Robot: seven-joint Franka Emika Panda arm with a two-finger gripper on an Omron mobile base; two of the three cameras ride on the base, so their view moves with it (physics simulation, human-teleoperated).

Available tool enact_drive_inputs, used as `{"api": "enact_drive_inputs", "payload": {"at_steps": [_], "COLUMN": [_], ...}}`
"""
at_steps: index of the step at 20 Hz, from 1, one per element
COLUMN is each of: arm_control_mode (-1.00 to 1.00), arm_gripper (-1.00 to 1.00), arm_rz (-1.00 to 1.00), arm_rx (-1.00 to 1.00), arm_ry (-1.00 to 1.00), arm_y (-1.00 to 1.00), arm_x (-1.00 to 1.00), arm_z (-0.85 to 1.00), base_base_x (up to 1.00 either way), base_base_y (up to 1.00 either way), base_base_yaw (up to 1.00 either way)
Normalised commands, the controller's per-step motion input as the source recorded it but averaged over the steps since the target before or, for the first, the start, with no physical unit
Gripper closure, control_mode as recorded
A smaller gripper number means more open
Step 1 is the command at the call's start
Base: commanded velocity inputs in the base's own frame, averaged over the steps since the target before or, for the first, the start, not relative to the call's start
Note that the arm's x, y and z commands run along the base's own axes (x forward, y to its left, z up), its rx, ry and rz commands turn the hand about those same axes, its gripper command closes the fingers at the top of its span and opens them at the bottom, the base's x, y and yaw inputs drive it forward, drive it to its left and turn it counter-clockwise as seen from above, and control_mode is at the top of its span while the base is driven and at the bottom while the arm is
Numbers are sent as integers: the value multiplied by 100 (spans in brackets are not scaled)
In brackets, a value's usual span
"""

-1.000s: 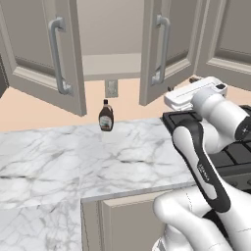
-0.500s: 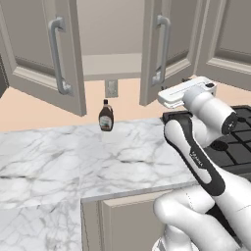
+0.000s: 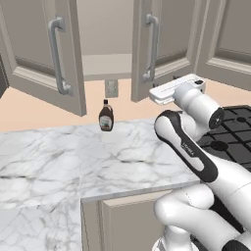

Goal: Close all open cabinet doors.

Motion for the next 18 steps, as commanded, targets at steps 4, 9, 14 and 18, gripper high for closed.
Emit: {"api": "enact_drive_inputs", "payload": {"at_steps": [4,9,14,18], "arm_control_mode": [-100,-100,-100,-100], "arm_gripper": [-100,-100,-100,-100], "arm_rz": [0,0,0,0], "arm_rx": [0,0,0,0], "arm_ry": [0,0,0,0], "arm_y": [15,21,19,15], "arm_x": [41,38,30,25], "arm_z": [0,0,0,0], "base_base_x": [0,0,0,0], "base_base_y": [0,0,0,0], "base_base_yaw": [0,0,0,0]}}
